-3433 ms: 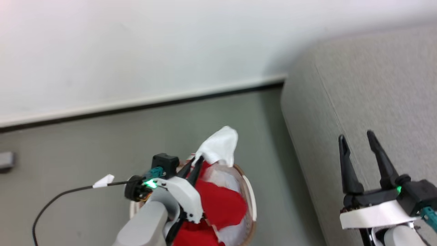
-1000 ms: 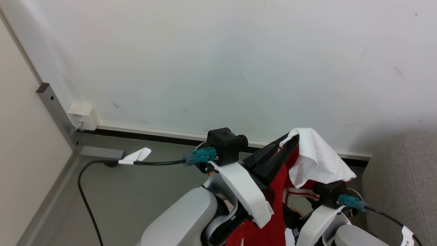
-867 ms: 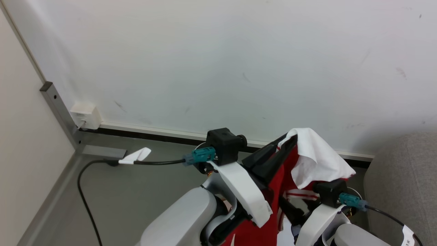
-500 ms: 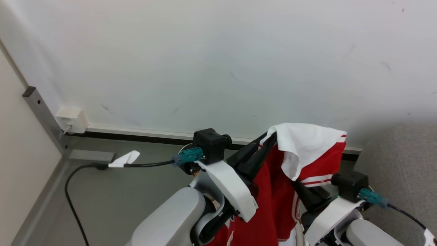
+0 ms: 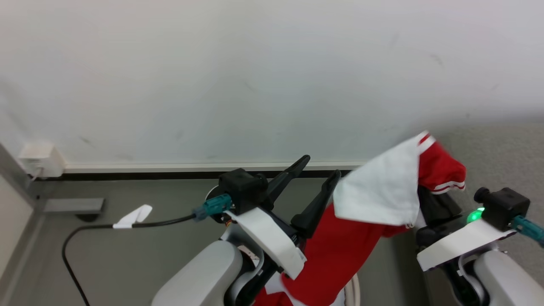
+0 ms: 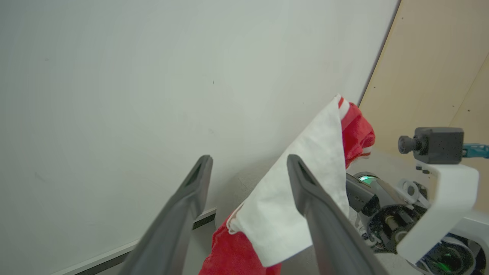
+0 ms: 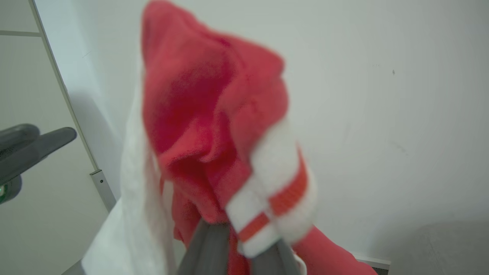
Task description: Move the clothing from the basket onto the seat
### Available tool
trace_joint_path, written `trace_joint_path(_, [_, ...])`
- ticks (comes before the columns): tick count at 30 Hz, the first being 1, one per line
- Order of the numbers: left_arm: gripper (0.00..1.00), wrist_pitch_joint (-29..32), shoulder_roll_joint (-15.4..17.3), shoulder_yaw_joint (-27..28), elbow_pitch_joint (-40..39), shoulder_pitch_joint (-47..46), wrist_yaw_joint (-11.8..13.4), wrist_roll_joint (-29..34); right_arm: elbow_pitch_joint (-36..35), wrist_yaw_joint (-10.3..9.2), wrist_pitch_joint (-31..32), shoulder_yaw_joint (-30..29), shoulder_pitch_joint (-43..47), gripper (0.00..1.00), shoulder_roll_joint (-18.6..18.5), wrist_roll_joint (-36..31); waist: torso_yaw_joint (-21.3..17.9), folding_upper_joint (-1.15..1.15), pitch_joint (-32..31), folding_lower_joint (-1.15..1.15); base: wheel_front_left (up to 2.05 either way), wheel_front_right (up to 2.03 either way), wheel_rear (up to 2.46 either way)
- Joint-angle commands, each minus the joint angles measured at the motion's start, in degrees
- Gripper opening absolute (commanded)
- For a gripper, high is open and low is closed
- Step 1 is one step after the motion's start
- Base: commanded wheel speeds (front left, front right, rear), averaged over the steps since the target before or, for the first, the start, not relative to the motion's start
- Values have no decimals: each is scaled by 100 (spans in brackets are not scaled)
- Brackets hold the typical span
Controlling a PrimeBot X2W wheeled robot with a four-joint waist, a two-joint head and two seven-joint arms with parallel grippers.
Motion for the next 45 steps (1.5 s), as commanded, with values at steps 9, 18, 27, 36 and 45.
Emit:
trace_joint_path(9, [100, -346, 217, -162, 44, 225, 21, 336, -660, -10, -1, -817, 100, 0, -282, -321, -1043, 0, 199, 0, 0, 0, 0])
trace_joint_path(18, [100, -672, 253, -311, 130, 284, 2, 661, -1580, -10, 95, -1475, 632, 0, -460, -614, -1995, 0, 283, 0, 0, 0, 0])
trace_joint_path(27, [100, -784, 247, -417, 297, 286, -35, 869, -2486, -10, 463, -1932, 1147, 0, -282, -424, -2446, 0, 412, 0, 0, 0, 0])
trace_joint_path(36, [100, -773, 377, -426, 232, 103, -91, 1036, -3011, -10, 984, -2312, 493, 0, -432, -174, -2404, 0, 849, 0, 0, 0, 0])
trace_joint_path(45, [100, -443, 769, -363, -224, -326, -101, 1229, -2594, -10, 1449, -2973, -1069, 0, -850, -205, -2069, 0, 2078, 0, 0, 0, 0])
